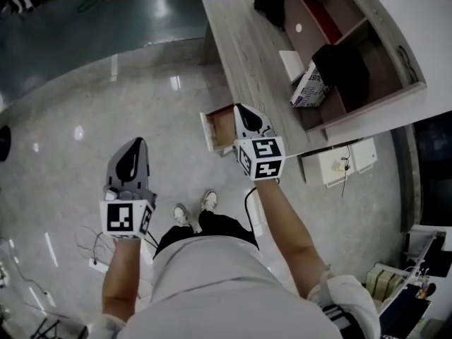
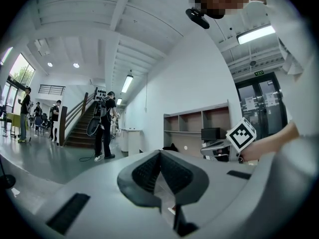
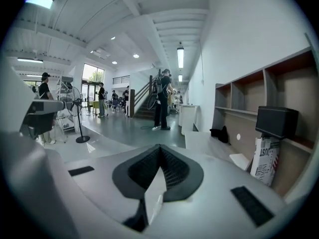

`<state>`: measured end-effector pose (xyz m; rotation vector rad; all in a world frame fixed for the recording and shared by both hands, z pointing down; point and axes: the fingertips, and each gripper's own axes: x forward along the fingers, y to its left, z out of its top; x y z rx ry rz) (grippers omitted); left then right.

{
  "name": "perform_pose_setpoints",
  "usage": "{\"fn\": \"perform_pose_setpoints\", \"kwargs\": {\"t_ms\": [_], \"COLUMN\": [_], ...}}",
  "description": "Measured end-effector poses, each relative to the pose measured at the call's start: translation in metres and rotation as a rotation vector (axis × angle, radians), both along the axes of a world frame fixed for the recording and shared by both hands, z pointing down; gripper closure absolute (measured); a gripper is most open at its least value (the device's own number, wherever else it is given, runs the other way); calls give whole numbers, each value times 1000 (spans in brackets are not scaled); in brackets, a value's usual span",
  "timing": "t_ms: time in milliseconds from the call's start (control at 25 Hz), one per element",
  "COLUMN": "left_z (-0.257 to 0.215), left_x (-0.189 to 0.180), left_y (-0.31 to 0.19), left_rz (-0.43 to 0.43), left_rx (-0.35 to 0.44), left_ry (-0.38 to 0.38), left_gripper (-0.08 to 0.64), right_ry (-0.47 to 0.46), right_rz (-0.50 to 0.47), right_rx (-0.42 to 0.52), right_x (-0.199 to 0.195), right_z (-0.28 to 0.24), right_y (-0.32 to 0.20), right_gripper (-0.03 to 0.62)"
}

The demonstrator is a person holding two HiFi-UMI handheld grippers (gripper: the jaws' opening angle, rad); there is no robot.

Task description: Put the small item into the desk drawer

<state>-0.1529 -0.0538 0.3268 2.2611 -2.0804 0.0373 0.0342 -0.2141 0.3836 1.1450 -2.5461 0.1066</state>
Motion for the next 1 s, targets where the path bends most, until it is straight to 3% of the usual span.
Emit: {"fn": "perform_pose_setpoints", "kwargs": {"t_ms": [480, 1000], "left_z": [-51, -64], "left_x": [-22, -51], "left_y": [2, 19], "left_rz": [-41, -121], "left_rx": [85, 101], "left_ry": [-11, 5], "left_gripper": [541, 541], "right_ry": [-187, -202], "right_rz": [9, 2], "right_rx": [124, 226], "right_x": [43, 92], "right_z": [-99, -143], "right_y": [25, 69], "right_gripper": [571, 571]}}
